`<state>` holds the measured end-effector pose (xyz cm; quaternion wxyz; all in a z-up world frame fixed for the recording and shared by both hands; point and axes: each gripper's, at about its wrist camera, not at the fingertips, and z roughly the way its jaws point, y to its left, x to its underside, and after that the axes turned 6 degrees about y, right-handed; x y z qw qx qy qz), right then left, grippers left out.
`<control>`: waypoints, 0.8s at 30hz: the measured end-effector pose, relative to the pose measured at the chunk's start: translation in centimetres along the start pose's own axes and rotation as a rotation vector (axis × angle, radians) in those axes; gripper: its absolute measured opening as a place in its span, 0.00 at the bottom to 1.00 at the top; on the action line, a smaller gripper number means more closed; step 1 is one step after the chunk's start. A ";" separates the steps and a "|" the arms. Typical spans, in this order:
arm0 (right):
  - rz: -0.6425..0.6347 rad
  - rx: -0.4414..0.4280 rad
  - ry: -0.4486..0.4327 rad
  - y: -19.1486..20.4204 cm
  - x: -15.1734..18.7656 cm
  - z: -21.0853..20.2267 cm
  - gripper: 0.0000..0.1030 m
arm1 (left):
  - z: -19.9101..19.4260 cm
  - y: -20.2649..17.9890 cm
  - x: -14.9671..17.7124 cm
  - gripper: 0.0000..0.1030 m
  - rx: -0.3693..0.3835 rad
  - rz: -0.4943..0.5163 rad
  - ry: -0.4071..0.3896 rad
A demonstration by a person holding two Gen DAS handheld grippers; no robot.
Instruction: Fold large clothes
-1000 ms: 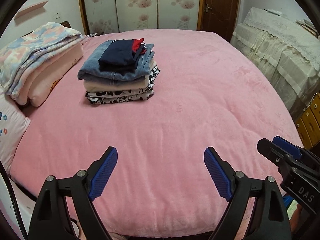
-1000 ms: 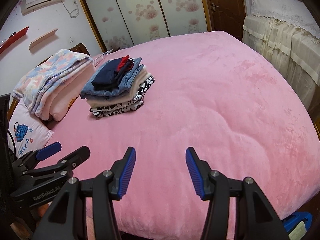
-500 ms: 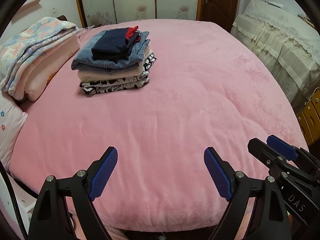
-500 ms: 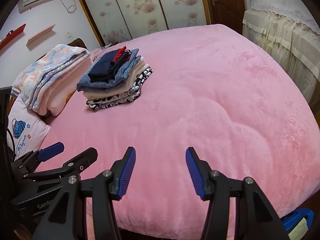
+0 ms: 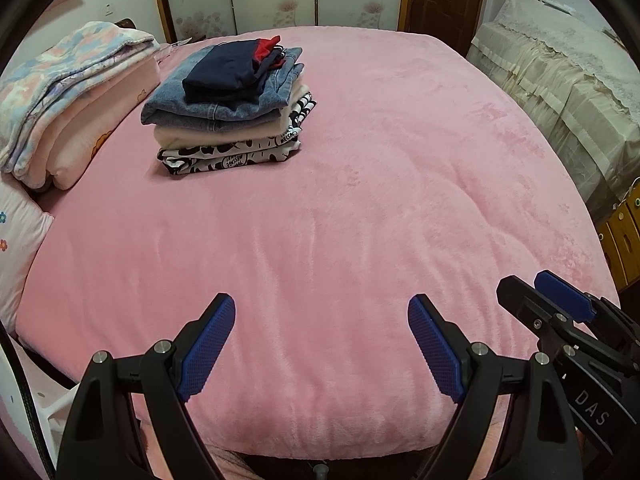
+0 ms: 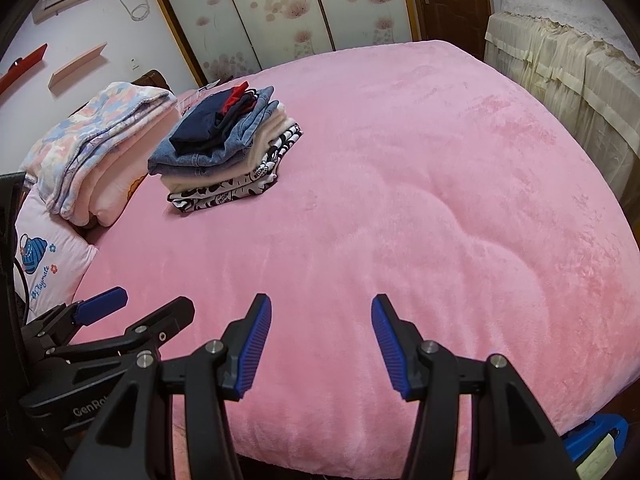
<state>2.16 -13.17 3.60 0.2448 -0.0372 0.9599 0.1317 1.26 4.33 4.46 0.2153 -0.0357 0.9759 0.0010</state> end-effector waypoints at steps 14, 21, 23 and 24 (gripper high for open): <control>-0.001 0.010 0.008 0.2 0.4 0.7 0.51 | 0.6 0.3 0.0 0.85 0.004 -0.014 0.013; -0.001 0.011 0.014 0.2 0.4 0.9 0.51 | 0.7 0.2 0.1 0.85 0.000 -0.018 0.020; -0.003 0.012 0.013 0.2 0.4 0.9 0.51 | 0.8 0.2 0.1 0.85 -0.001 -0.017 0.021; -0.002 0.012 0.013 0.2 0.4 0.9 0.51 | 0.8 0.2 0.1 0.85 -0.002 -0.018 0.022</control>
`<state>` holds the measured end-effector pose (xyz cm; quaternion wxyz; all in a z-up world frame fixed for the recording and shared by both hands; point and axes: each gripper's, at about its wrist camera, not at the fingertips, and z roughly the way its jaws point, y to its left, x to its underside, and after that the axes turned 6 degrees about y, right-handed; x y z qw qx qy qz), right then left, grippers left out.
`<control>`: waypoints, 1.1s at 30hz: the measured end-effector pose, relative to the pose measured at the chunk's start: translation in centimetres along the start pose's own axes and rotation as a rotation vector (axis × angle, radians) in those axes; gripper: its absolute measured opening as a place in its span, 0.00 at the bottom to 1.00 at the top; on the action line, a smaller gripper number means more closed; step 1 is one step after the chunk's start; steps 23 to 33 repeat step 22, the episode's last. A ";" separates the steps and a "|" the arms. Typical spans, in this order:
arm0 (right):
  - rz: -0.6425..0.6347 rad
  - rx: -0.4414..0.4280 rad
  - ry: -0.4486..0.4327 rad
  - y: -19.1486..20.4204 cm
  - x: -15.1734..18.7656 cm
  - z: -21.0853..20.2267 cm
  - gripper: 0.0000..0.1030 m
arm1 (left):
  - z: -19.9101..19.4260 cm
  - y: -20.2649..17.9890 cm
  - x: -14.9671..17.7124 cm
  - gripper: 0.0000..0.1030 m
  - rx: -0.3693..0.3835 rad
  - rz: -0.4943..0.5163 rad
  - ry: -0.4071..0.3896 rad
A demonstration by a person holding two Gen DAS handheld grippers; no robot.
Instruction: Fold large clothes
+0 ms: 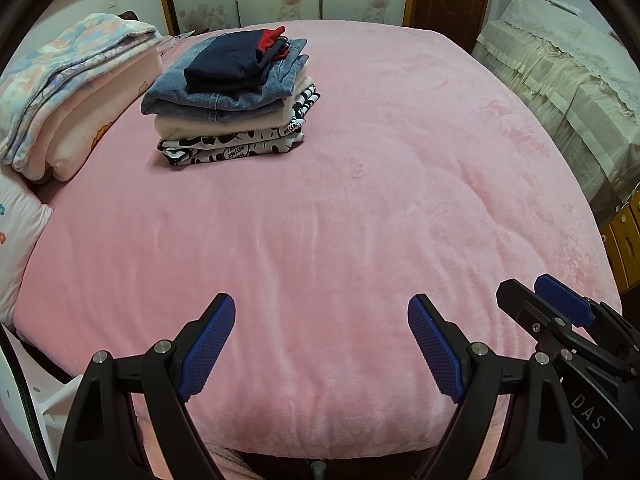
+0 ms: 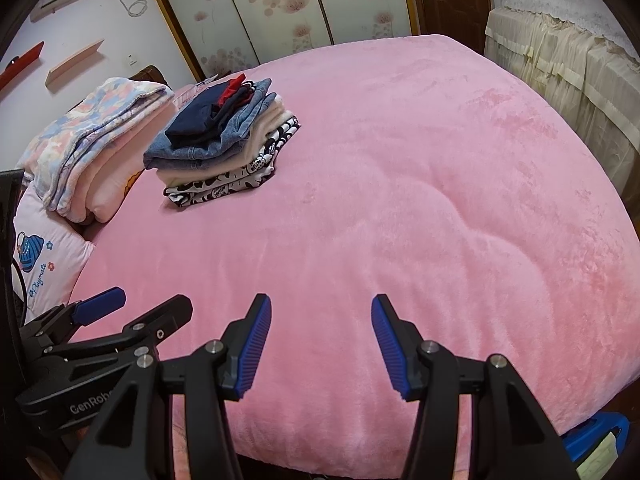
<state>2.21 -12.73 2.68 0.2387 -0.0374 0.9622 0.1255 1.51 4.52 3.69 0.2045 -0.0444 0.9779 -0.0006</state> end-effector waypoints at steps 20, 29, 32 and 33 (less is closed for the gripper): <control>0.000 0.002 0.011 -0.1 0.5 0.7 0.51 | 0.3 0.1 0.2 0.84 -0.002 -0.003 0.018; -0.002 0.002 0.011 -0.1 0.5 0.7 0.51 | 0.4 0.2 0.3 0.84 -0.002 -0.003 0.021; -0.002 0.002 0.011 -0.1 0.5 0.7 0.51 | 0.4 0.2 0.3 0.84 -0.002 -0.003 0.021; -0.002 0.002 0.011 -0.1 0.5 0.7 0.51 | 0.4 0.2 0.3 0.84 -0.002 -0.003 0.021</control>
